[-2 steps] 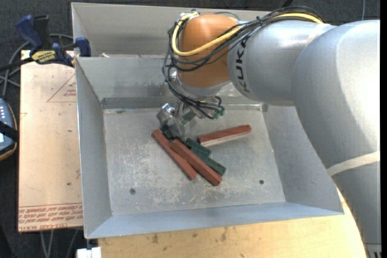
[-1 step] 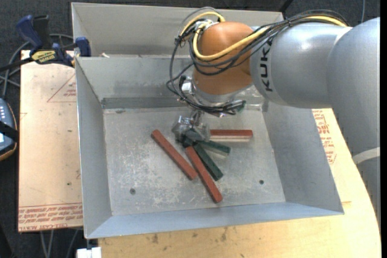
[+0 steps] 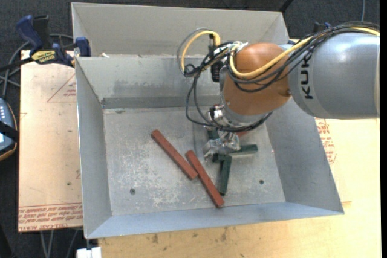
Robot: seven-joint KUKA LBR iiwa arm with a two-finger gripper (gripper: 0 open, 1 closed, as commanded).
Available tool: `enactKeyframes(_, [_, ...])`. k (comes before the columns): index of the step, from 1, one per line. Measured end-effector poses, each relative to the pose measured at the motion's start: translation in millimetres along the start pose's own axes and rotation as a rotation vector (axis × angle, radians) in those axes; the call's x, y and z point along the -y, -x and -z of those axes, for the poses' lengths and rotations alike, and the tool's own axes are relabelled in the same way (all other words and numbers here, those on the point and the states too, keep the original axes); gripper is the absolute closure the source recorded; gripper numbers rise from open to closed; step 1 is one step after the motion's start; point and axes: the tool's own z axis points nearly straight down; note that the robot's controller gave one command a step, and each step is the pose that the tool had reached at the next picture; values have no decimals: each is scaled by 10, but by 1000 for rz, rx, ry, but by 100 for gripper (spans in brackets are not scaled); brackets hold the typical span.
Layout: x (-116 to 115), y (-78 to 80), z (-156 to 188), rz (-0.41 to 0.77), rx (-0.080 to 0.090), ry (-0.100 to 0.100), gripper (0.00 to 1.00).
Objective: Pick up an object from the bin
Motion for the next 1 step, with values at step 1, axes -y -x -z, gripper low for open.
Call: enactKeyframes(1, [-86, -1, 1341, -15, -2, 0, 100])
